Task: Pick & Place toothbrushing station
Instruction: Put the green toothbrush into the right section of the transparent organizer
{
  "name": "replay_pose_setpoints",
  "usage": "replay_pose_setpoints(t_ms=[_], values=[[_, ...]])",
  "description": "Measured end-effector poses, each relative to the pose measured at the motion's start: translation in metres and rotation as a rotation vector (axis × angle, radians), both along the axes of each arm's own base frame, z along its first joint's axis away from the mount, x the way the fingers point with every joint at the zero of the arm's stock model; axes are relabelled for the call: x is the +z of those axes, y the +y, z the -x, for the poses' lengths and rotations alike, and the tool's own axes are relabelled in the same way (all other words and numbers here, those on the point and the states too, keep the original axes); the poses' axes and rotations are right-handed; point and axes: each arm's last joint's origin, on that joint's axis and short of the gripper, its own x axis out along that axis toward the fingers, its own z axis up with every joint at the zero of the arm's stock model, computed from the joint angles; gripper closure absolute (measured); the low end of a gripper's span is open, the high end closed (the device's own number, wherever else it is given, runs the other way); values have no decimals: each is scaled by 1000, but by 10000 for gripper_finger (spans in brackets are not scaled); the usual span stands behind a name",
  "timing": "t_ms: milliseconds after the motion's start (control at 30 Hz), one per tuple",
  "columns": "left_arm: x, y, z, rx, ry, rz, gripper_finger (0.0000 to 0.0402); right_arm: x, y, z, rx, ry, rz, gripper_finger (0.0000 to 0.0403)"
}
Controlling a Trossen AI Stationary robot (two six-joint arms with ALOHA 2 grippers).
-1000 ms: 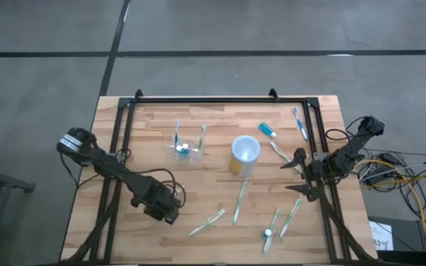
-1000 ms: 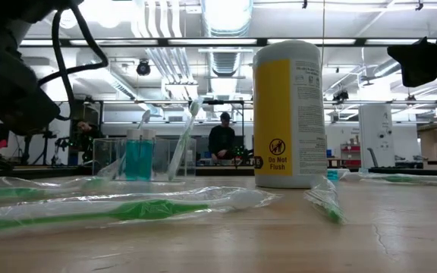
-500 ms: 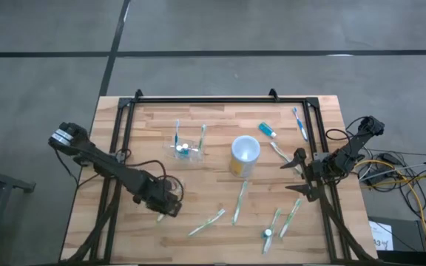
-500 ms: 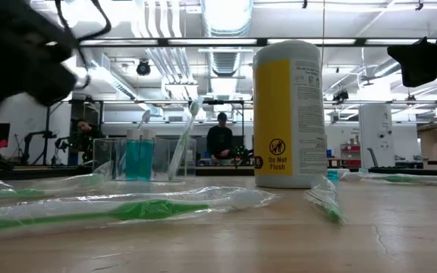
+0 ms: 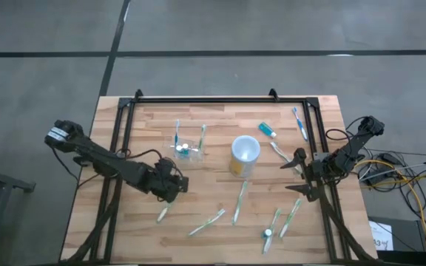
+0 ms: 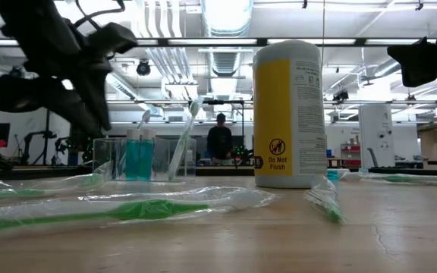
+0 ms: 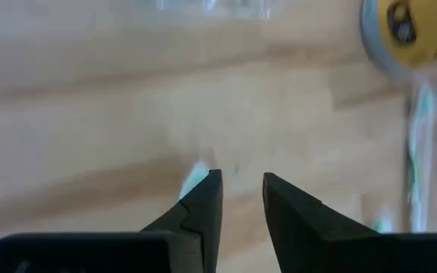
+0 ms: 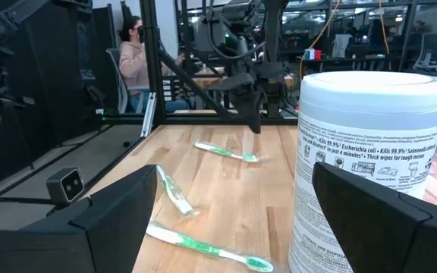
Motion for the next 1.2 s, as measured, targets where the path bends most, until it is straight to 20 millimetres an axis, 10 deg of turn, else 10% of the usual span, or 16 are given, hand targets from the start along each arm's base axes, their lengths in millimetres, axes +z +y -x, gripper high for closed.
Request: replay_pose_setpoints(t_ms=[800, 1200], values=[[-29, 12, -22, 74, 92, 106, 273, 0, 0, 0, 0, 0, 0, 53], [-30, 13, -22, 65, 99, 106, 388, 0, 0, 0, 0, 0, 0, 54]])
